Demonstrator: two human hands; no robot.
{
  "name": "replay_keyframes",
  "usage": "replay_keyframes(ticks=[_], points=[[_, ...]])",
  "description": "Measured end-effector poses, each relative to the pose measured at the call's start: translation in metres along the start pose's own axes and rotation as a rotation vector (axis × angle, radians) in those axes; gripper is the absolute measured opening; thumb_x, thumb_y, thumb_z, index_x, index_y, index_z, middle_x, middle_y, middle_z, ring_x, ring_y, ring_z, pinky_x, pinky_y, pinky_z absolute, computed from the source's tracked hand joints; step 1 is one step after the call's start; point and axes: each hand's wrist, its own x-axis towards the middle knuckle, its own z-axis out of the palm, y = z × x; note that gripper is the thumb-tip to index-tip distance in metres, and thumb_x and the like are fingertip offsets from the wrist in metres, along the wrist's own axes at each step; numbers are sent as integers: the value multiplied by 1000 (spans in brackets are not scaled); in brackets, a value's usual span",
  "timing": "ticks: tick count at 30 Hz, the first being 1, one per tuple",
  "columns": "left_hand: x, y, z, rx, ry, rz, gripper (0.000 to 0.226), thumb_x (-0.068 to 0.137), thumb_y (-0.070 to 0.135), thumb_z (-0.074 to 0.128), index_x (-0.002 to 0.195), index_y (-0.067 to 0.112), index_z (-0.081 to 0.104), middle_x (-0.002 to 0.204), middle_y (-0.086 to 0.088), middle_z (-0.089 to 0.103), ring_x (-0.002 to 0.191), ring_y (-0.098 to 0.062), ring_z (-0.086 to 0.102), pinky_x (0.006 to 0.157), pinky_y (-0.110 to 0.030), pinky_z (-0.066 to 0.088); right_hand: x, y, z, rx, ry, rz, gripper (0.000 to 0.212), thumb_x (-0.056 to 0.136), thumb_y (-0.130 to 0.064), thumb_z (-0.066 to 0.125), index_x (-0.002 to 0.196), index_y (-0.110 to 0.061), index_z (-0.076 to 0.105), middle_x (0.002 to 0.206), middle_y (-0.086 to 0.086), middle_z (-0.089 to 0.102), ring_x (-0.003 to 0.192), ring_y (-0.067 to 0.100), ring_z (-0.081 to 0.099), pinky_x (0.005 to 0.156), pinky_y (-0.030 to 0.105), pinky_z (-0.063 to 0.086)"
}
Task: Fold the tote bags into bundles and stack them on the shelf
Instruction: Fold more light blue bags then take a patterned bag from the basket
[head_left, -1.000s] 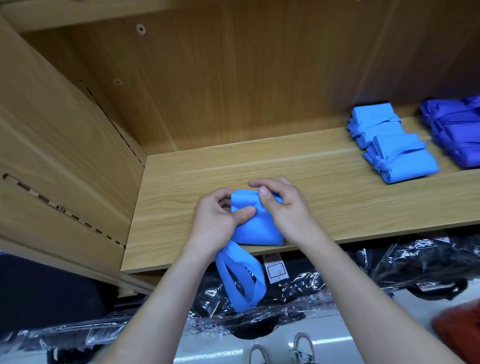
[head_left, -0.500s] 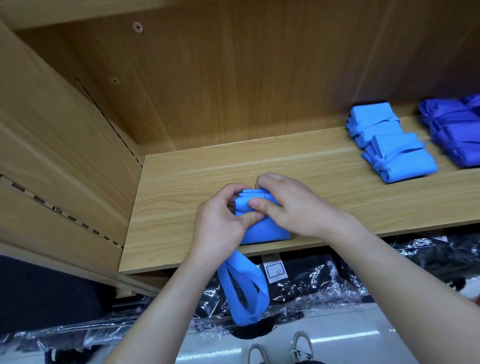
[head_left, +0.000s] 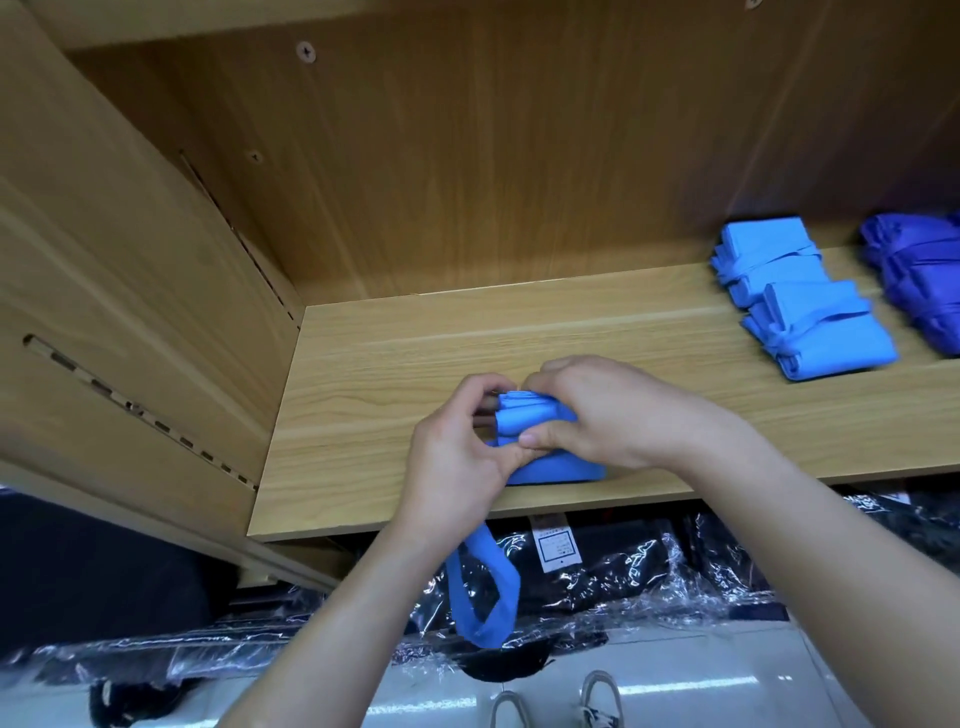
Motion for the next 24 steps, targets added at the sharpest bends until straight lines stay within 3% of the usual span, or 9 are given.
replay_keyframes(ticks=[4, 7, 10, 12, 14, 16, 20, 22, 24], points=[[2, -20, -36, 161, -263, -161, 49, 65, 11, 85, 97, 40, 61, 81, 15, 65, 69, -6, 59, 76, -26, 52, -5, 12, -5, -41, 90, -14, 20, 90, -39, 62, 98, -21, 59, 96, 0, 65, 98, 27, 57, 83, 40, 46], [-5, -26, -67, -30, -331, -311, 34, 76, 3, 78, 100, 23, 67, 74, 8, 67, 67, -12, 58, 68, -21, 50, -7, 22, -8, -82, 141, -24, 17, 91, -34, 61, 101, -21, 59, 96, -6, 62, 102, 22, 55, 87, 38, 42], [-11, -21, -92, -329, -263, -394, 26, 79, 7, 75, 103, 12, 68, 70, -7, 67, 65, -18, 61, 60, -18, 52, -9, 26, -8, -86, 200, -50, 13, 92, -31, 60, 99, -20, 57, 89, -12, 52, 101, 19, 52, 85, 35, 39], [-13, -21, -103, -598, -179, -414, 47, 61, 25, 90, 102, 12, 70, 64, -8, 62, 59, -17, 60, 53, -21, 52, -10, 29, -7, -51, 244, -63, 13, 91, -30, 59, 93, -17, 56, 86, -11, 53, 96, 21, 53, 79, 36, 39], [-14, -22, -107, -857, -80, -425, 58, 49, 22, 93, 102, 14, 70, 61, -5, 54, 53, -13, 54, 48, -22, 50, -11, 29, -7, -20, 292, -68, 19, 89, -33, 54, 95, -15, 58, 88, -5, 60, 93, 25, 55, 76, 37, 41], [-15, -21, -106, -937, 10, -435, 49, 57, 13, 83, 103, 14, 67, 62, -5, 50, 50, -11, 48, 46, -19, 46, -12, 26, -6, -2, 314, -70, 20, 90, -30, 57, 102, -15, 60, 92, -1, 63, 94, 26, 56, 75, 35, 40], [-16, -18, -104, -442, 71, -369, 28, 79, 13, 70, 104, 24, 67, 85, -4, 61, 76, -12, 57, 74, -24, 46, -13, 18, -6, -56, 297, -66, 20, 91, -26, 61, 109, -16, 59, 98, 1, 64, 98, 26, 55, 78, 37, 41], [-19, -13, -104, -53, 135, -133, 26, 82, 19, 75, 104, 31, 67, 106, 5, 63, 97, -3, 58, 90, -21, 45, -14, 15, -12, -66, 303, -63, 18, 91, -27, 61, 106, -17, 58, 95, 2, 64, 97, 28, 56, 78, 39, 42], [-20, -3, -100, 286, 195, 280, 23, 81, 28, 71, 103, 25, 69, 109, 4, 60, 105, -7, 56, 95, -22, 41, -14, 12, -17, -96, 302, -80, 14, 90, -27, 61, 100, -20, 56, 92, 0, 63, 96, 27, 55, 76, 38, 41]])
